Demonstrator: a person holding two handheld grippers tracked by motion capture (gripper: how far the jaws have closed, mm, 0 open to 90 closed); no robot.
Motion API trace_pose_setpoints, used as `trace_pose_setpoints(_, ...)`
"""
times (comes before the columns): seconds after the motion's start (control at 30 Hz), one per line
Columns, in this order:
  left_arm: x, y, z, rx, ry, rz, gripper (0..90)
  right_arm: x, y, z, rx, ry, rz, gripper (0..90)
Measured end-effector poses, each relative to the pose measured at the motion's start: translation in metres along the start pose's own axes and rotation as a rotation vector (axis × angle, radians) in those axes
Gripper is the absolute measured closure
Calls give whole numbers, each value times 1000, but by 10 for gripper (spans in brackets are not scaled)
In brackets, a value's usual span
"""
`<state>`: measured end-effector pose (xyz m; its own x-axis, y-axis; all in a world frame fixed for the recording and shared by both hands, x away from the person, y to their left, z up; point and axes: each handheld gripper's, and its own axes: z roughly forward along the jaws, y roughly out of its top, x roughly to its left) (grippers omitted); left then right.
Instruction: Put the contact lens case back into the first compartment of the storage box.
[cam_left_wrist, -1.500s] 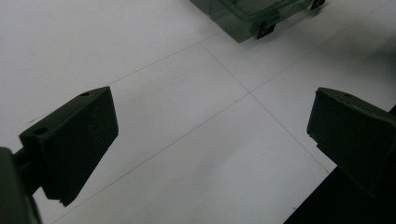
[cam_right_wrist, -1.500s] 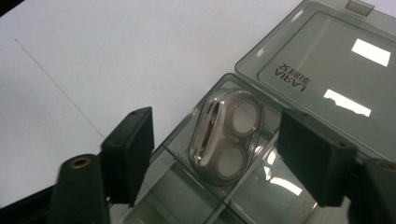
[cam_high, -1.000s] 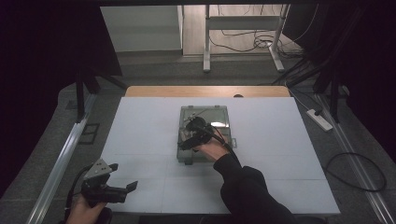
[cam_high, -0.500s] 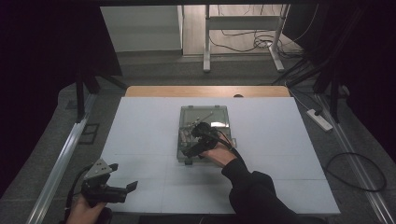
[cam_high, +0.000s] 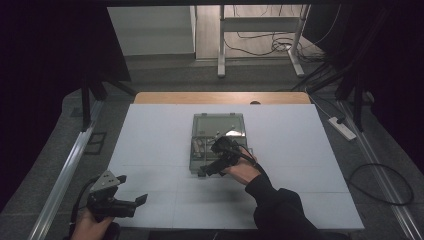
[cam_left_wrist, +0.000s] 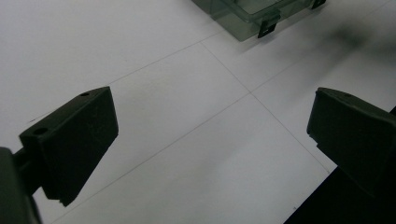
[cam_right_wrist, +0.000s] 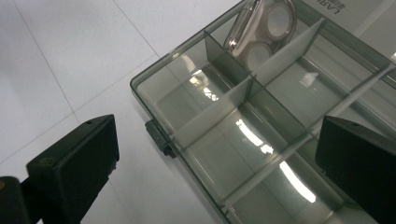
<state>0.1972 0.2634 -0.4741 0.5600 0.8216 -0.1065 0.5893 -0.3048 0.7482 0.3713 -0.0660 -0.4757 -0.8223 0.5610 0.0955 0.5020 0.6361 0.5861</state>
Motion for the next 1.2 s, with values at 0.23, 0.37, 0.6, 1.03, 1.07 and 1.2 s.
trace_pose_setpoints(0.23, 0, 0, 0, -1, 0, 1, 18, 1, -4, -4, -6, 1, -10, 0)
trace_pose_setpoints(0.37, 0, 0, 0, -1, 0, 0, 18, 1, -9, -10, -11, 4, -24, 0)
trace_pose_setpoints(0.6, 0, 0, 0, -1, 0, -1, 18, -1, -17, -19, -26, 2, -19, 0)
trace_pose_setpoints(1.03, 0, 0, 0, -2, 0, -2, 17, -5, -36, -37, -38, -2, -14, 0)
trace_pose_setpoints(1.07, 0, 0, 0, -3, -1, -3, 17, -5, -38, -39, -36, -3, -15, 0)
trace_pose_setpoints(1.2, 0, 0, 0, -3, 0, -3, 17, -4, -45, -44, -40, -10, -23, 0)
